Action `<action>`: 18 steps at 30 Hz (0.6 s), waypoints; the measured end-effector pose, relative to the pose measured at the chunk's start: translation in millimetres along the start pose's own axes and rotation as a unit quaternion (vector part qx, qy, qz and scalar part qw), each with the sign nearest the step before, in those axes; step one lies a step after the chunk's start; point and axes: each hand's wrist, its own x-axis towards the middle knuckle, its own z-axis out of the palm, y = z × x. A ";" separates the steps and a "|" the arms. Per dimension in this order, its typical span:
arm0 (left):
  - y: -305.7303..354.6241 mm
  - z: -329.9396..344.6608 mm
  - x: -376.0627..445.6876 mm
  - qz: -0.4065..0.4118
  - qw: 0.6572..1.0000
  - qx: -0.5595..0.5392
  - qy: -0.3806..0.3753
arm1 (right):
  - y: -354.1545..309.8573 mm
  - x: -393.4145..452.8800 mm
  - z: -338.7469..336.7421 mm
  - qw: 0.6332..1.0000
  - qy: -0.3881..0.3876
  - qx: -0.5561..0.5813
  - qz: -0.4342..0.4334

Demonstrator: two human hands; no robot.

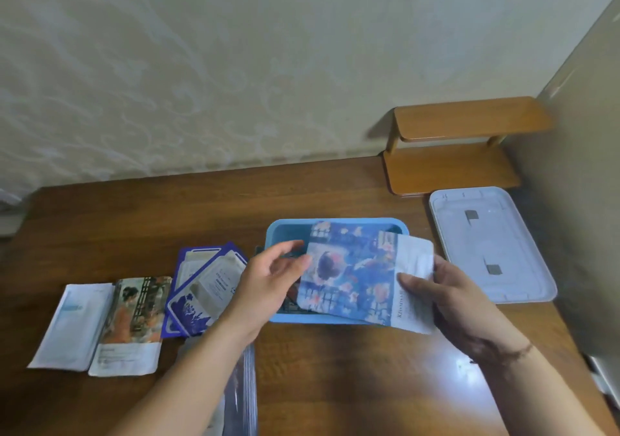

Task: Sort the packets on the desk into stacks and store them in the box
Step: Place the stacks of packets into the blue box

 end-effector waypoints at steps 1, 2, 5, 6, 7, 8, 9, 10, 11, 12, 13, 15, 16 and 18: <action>-1.7 -2.6 0.2 0.014 0.999 0.030 0.020 | 0.5 4.3 5.1 1.000 -0.003 -0.017 0.008; -6.2 -6.7 2.2 0.045 0.993 0.087 0.062 | 1.0 10.7 10.5 0.999 0.008 -0.039 0.008; -26.2 -22.6 10.3 0.147 0.941 0.234 0.196 | 5.8 43.1 27.0 0.986 0.063 -0.152 0.011; -32.1 -25.9 12.2 0.153 0.934 0.247 0.207 | 7.5 53.6 33.9 0.980 0.072 -0.185 0.022; -37.7 -27.9 13.5 0.147 0.935 0.249 0.205 | 9.5 64.1 39.8 0.973 0.080 -0.212 0.038; -42.5 -28.7 13.6 0.135 0.938 0.251 0.197 | 10.9 74.1 46.0 0.967 0.090 -0.232 0.057; -45.9 -28.6 13.2 0.128 0.940 0.252 0.192 | 11.8 82.1 52.1 0.960 0.098 -0.251 0.074; -49.0 -28.7 13.1 0.128 0.939 0.254 0.192 | 12.9 89.3 57.5 0.954 0.102 -0.268 0.088; -51.4 -28.7 13.7 0.130 0.938 0.255 0.193 | 16.6 97.6 60.2 0.946 0.105 -0.291 0.101; -52.8 -28.7 14.2 0.127 0.939 0.253 0.194 | 21.2 104.9 60.5 0.935 0.111 -0.316 0.116; -53.7 -28.6 14.8 0.120 0.942 0.247 0.195 | 25.8 110.5 59.5 0.923 0.117 -0.343 0.129; -54.7 -28.3 16.1 0.118 0.945 0.236 0.192 | 34.9 120.5 51.6 0.903 0.125 -0.383 0.150; -55.1 -28.2 16.7 0.119 0.945 0.236 0.190 | 37.5 122.8 49.3 0.895 0.120 -0.395 0.169; -55.9 -28.8 17.1 0.124 0.944 0.243 0.188 | 39.8 122.5 50.0 0.868 0.100 -0.441 0.203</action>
